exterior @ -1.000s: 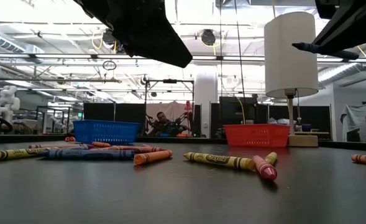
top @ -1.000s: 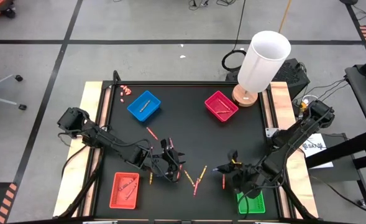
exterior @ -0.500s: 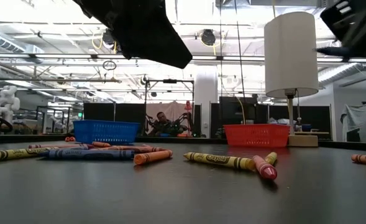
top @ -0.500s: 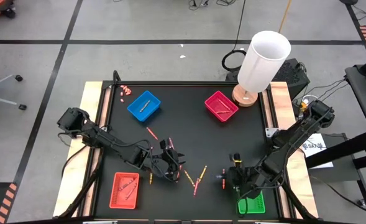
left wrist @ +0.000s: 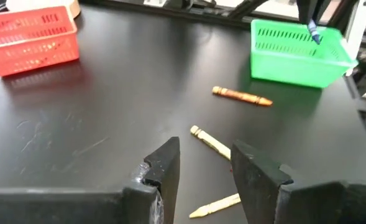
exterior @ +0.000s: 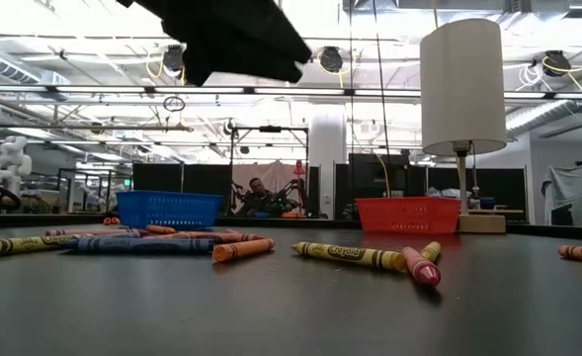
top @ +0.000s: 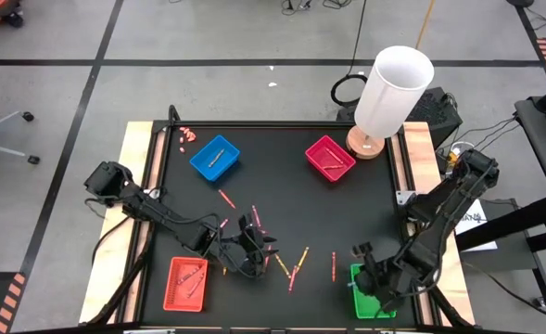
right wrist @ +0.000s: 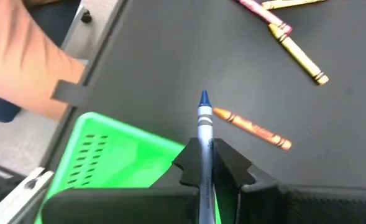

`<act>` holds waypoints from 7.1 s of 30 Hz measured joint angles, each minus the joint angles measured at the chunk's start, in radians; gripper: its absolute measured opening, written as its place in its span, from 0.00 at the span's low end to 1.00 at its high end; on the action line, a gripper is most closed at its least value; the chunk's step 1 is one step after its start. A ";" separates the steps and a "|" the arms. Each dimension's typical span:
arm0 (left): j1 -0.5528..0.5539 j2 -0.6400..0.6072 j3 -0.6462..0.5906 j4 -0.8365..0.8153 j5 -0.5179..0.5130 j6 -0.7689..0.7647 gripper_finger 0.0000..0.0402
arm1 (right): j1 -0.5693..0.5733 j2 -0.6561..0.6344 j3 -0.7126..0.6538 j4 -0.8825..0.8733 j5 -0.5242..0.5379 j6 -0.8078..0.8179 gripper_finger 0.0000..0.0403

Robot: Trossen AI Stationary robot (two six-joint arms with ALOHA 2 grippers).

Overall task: Sort crayons
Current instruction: Put the blue crayon into the green bin

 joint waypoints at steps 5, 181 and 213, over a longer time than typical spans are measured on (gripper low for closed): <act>-0.004 0.000 0.000 0.014 -0.003 -0.002 0.35 | 0.064 0.000 0.008 -0.053 0.000 0.130 0.01; -0.080 0.166 0.245 -0.563 0.150 -0.168 0.02 | -0.007 0.393 0.147 0.269 0.759 -0.115 0.32; -0.060 0.170 0.264 -0.294 0.180 0.040 0.02 | -0.165 0.467 0.147 0.587 0.581 -0.388 0.32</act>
